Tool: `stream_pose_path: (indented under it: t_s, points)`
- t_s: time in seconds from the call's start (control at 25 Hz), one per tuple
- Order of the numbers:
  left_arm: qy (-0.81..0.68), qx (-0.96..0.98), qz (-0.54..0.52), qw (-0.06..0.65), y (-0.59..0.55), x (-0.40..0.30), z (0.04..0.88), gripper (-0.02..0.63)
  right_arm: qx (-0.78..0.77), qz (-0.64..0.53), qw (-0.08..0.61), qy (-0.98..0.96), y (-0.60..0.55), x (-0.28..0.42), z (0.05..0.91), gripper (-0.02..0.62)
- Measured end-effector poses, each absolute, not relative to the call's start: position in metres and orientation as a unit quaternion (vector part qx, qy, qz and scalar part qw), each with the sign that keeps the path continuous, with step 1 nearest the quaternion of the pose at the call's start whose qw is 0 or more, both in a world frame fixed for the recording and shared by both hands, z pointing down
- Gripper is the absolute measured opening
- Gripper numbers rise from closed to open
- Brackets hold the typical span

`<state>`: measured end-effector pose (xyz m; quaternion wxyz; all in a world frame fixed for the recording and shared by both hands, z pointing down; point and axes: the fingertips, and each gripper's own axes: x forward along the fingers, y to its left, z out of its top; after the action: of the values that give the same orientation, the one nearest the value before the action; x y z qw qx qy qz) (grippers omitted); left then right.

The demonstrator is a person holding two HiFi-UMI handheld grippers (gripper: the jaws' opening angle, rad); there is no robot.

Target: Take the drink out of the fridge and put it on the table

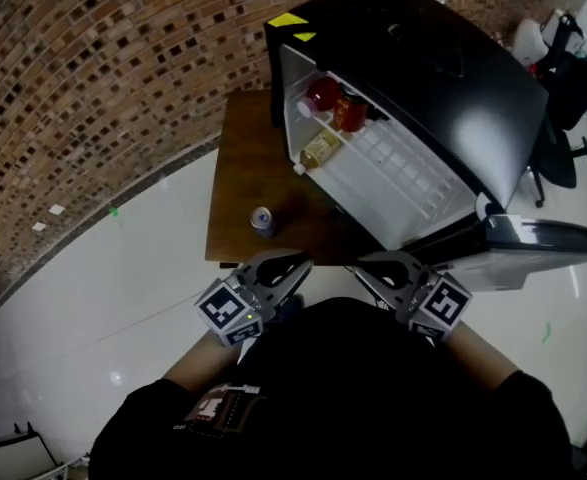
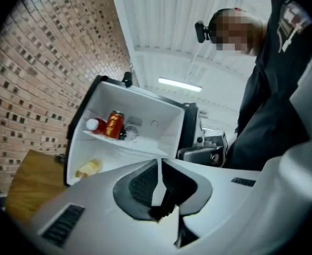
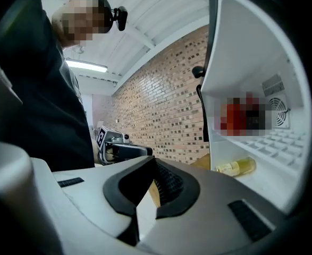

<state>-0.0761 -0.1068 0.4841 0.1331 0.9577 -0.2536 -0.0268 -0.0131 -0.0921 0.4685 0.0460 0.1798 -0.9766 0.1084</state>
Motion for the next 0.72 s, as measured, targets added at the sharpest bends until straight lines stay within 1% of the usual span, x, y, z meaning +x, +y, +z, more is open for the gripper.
stream_pose_path:
  t_s: [0.08, 0.4, 0.56, 0.72]
  points:
    - [-0.210, 0.970, -0.039, 0.117, -0.105, -0.042, 0.452, 0.002, 0.200, 0.096, 0.030, -0.975, -0.089, 0.012, 0.449, -0.003]
    - [-0.102, 0.986, -0.006, 0.128, -0.064, 0.056, 0.405, 0.000, 0.265, 0.092, 0.019, -0.960, -0.030, 0.122, 0.405, -0.003]
    - [-0.079, 0.988, 0.002, 0.129, -0.056, 0.087, 0.400, 0.000, 0.315, 0.098, 0.012, -0.944, -0.015, 0.171, 0.404, -0.005]
    - [-0.067, 0.988, 0.002, 0.141, -0.044, 0.100, 0.401, 0.000, 0.342, 0.112, 0.006, -0.933, -0.003, 0.196, 0.408, -0.006]
